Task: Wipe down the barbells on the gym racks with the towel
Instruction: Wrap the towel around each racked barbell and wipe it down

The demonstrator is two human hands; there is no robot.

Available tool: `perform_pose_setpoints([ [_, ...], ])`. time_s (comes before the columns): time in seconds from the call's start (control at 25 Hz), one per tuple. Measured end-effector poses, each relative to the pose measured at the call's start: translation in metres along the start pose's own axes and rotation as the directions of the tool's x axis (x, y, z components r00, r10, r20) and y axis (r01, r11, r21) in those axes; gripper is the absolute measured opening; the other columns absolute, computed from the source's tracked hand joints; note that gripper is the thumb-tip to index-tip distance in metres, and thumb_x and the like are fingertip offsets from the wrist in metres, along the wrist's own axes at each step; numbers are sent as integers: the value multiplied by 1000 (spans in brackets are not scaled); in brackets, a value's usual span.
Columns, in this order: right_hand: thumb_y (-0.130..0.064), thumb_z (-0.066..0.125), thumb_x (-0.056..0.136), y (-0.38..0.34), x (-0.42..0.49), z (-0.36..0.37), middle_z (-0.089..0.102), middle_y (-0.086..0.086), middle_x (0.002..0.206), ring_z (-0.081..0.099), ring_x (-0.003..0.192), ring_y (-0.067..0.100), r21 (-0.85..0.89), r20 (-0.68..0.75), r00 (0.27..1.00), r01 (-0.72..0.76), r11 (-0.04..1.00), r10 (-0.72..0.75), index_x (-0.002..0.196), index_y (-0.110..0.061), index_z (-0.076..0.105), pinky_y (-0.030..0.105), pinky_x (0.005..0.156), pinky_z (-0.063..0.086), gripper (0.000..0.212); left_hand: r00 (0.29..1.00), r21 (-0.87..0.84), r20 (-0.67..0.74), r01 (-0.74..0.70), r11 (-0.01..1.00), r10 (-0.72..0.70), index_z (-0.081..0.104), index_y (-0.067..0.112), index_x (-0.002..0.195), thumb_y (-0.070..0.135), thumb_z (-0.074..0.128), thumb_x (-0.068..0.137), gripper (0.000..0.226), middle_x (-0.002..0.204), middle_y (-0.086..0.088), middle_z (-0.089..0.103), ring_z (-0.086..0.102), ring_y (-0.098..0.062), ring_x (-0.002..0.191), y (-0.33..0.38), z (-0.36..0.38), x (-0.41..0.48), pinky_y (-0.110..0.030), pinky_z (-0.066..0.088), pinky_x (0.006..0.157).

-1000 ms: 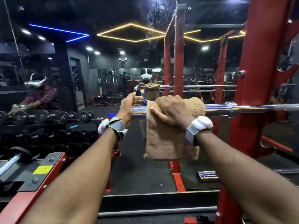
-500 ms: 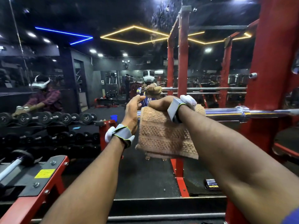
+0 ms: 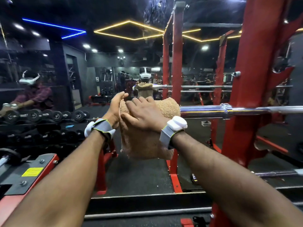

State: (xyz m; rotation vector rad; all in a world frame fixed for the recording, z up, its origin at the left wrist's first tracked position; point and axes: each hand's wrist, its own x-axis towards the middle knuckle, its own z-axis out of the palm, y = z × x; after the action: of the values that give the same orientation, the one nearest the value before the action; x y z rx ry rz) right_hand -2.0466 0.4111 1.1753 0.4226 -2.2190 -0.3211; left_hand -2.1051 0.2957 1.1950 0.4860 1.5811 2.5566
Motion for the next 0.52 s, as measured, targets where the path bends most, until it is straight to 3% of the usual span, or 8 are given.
perform_pose_setpoints([
  [0.08, -64, 59, 80, 24, -11, -3, 60, 8, 114, 55, 98, 29, -72, 104, 984, 156, 985, -148, 136, -11, 50, 44, 79, 41, 77, 999, 46, -32, 20, 999, -18, 55, 12, 110, 37, 42, 101, 29, 80, -10, 56, 59, -18, 68, 4, -3, 0, -24, 51, 61],
  [0.12, -62, 67, 73, 36, -17, -6, 57, 7, 117, 54, 100, 28, -100, 135, 975, 191, 976, -177, 142, -13, 45, 44, 80, 43, 87, 998, 95, -55, 9, 995, -4, 55, 11, 120, 38, 43, 101, 35, 103, -14, 61, 62, -25, 91, 4, -4, 0, -30, 53, 79],
  [0.16, -60, 71, 70, 47, -23, -10, 56, 6, 117, 54, 101, 28, -109, 140, 974, 192, 975, -176, 144, -16, 43, 44, 79, 43, 90, 997, 141, -74, -9, 990, 19, 55, 12, 128, 39, 43, 100, 41, 128, -15, 57, 55, -29, 117, 4, -5, -1, -36, 46, 100],
  [0.24, -63, 70, 72, 64, -33, -16, 56, 4, 114, 55, 102, 28, -78, 131, 983, 138, 987, -127, 141, -21, 44, 43, 79, 41, 86, 994, 204, -94, -43, 978, 63, 53, 13, 136, 39, 42, 101, 46, 147, -6, 45, 37, -23, 139, 3, -3, -9, -41, 30, 116],
  [0.32, -65, 70, 72, 74, -33, -22, 57, 4, 114, 56, 105, 28, -35, 189, 979, 89, 995, -81, 136, -21, 45, 43, 80, 41, 81, 993, 212, -89, -55, 976, 75, 52, 14, 137, 39, 42, 101, 45, 149, -4, 42, 35, -21, 139, 3, -1, -13, -44, 28, 117],
  [0.44, -50, 74, 70, 51, -18, -21, 59, 5, 113, 59, 105, 29, -99, 219, 975, 49, 994, -26, 125, -16, 46, 41, 81, 41, 71, 994, 169, -94, -35, 985, 52, 56, 16, 131, 41, 42, 100, 42, 145, -2, 43, 39, -20, 134, 1, -3, -7, -42, 35, 111],
  [0.52, -45, 78, 67, 25, -3, -11, 61, 6, 112, 60, 102, 29, -149, 184, 983, 47, 988, -19, 121, -14, 48, 40, 81, 41, 70, 996, 77, -90, -1, 997, 8, 61, 15, 111, 39, 44, 100, 32, 123, -9, 55, 57, -23, 113, -1, -3, -2, -32, 49, 83],
])
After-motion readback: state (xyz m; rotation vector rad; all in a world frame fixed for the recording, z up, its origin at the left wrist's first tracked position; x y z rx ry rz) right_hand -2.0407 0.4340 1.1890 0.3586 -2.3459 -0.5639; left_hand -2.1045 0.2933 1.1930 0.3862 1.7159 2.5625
